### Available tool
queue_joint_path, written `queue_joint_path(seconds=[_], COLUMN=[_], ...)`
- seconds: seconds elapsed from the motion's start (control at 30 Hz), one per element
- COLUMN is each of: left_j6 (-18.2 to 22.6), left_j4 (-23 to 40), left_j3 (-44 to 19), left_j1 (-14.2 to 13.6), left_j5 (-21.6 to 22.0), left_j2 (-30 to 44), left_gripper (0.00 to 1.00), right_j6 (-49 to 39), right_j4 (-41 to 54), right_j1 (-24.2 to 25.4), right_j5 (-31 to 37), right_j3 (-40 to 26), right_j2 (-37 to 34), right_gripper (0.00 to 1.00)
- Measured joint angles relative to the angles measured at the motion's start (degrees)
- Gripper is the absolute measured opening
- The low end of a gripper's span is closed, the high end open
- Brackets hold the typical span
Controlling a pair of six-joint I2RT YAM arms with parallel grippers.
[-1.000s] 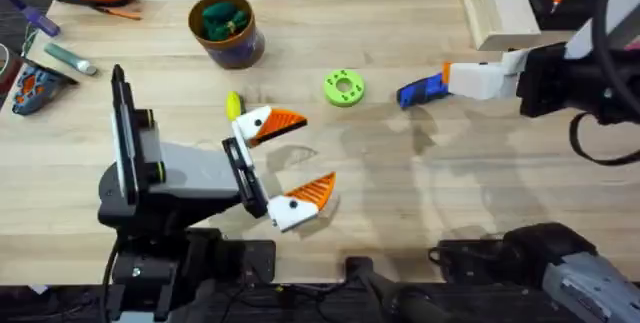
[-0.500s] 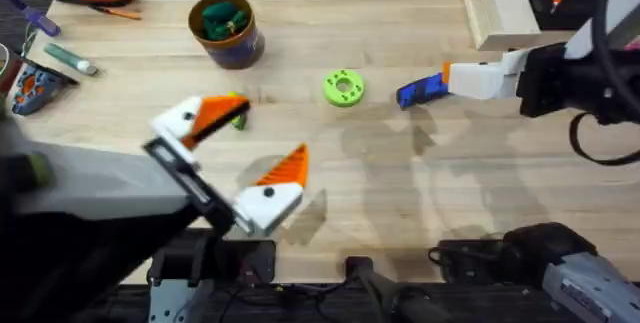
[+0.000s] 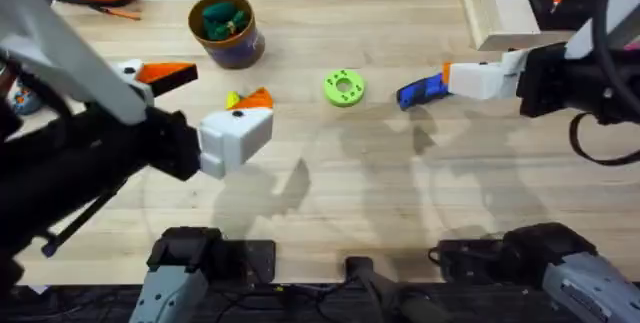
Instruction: Pick up the gripper from the table and insert it into the empty holder that is missing its gripper. Then pick up a screw, insert it into the mounting hole, and use the screwdriver to tighten it. Finally, clean up the table by picking up the vegetable and placing it into the bucket.
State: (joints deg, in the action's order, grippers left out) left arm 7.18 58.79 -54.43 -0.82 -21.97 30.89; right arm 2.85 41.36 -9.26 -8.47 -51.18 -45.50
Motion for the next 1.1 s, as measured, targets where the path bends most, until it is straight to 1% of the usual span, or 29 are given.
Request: queue_joint_path(seconds=[0.13,0.23,0.33,0.43,0.5,0.63,0.9,1.0,1.1], left_j6=[0.04,0.13,-0.76,-2.86,-4.72,-9.42,-16.17,-17.91,-18.84], left_j4=[0.83,0.6,0.62,0.6,0.65,1.98,3.36,2.18,-0.72], left_j3=[0.0,0.0,0.0,-0.04,-0.07,-0.07,-1.64,-2.72,-3.16], left_j1=[0.0,0.0,0.0,0.0,0.0,0.0,0.0,0.0,0.0], left_j5=[1.13,2.9,6.65,10.85,13.24,17.34,21.27,22.82,23.67], left_j2=[1.69,1.67,1.69,2.25,3.9,10.92,29.96,36.03,41.49], left_gripper=[0.986,0.986,0.986,0.987,0.987,0.986,0.986,0.985,0.986], right_j6=[0.0,0.0,0.0,0.0,0.0,-0.01,0.0,0.0,0.0], right_j4=[0.0,0.0,0.0,0.0,0.0,0.0,0.0,0.0,0.0], right_j1=[0.0,0.0,0.0,0.0,0.0,0.0,0.0,0.0,0.0], right_j5=[0.0,0.0,0.0,0.0,0.0,0.0,0.0,0.0,0.0], right_j3=[0.0,0.0,0.0,0.0,0.0,0.0,0.0,0.0,0.0], right_j2=[0.0,0.0,0.0,0.0,0.0,0.0,0.0,0.01,0.02], right_gripper=[0.991,0.992,0.991,0.991,0.991,0.991,0.991,0.991,0.991])
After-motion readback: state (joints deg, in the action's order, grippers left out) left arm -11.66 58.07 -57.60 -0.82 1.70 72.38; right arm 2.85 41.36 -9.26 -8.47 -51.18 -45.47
